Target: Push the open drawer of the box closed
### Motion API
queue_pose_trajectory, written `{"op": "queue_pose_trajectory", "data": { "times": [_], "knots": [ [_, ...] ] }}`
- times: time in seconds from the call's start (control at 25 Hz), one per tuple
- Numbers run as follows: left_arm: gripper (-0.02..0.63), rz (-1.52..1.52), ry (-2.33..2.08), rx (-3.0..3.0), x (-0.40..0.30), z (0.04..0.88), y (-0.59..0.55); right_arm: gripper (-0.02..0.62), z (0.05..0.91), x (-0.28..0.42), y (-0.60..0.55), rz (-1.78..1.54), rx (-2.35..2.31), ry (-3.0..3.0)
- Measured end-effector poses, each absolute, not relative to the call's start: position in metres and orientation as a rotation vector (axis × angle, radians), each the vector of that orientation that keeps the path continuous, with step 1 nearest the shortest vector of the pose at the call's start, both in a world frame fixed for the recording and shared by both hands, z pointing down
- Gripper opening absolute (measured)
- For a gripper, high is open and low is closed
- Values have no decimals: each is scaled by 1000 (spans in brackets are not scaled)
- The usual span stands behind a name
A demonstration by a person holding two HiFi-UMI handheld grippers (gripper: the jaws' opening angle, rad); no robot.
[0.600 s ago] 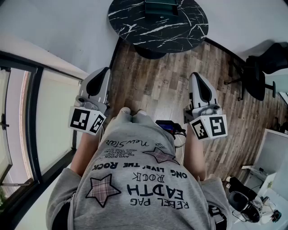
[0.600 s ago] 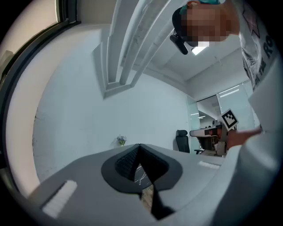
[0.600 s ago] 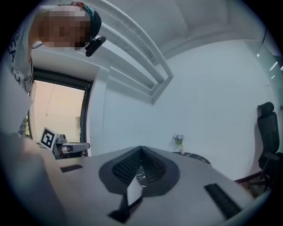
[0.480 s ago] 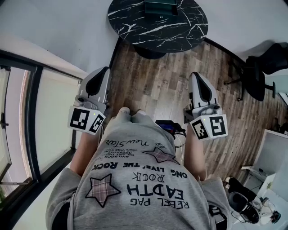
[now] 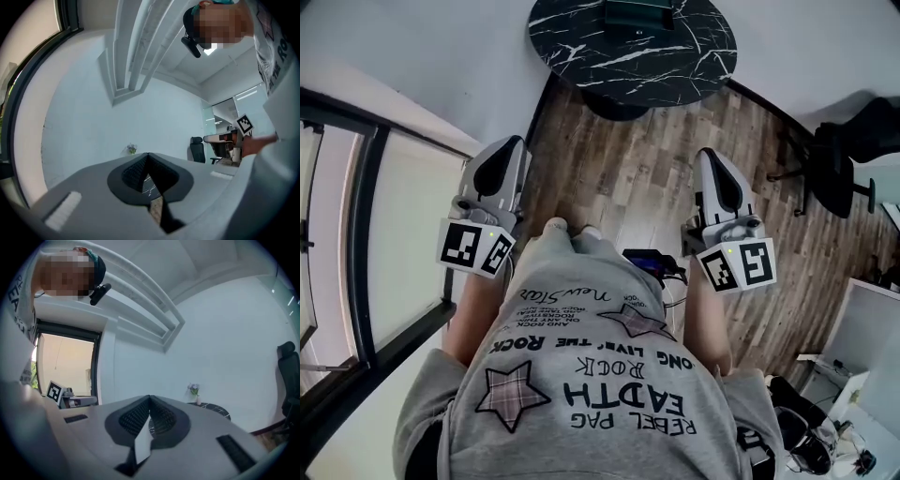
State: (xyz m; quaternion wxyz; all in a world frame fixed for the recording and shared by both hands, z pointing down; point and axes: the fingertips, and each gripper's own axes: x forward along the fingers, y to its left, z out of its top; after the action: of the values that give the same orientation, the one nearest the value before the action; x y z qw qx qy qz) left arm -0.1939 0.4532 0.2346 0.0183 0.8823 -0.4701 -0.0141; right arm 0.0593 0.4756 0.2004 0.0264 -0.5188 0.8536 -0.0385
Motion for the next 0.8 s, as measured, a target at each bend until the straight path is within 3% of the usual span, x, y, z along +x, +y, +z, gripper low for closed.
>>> {"op": "queue_pose_trajectory", "data": {
  "times": [0.8],
  "knots": [
    [5, -61, -1348, 2768, -158, 246, 380, 12, 211, 84, 428, -192, -1635, 2586]
  ]
}}
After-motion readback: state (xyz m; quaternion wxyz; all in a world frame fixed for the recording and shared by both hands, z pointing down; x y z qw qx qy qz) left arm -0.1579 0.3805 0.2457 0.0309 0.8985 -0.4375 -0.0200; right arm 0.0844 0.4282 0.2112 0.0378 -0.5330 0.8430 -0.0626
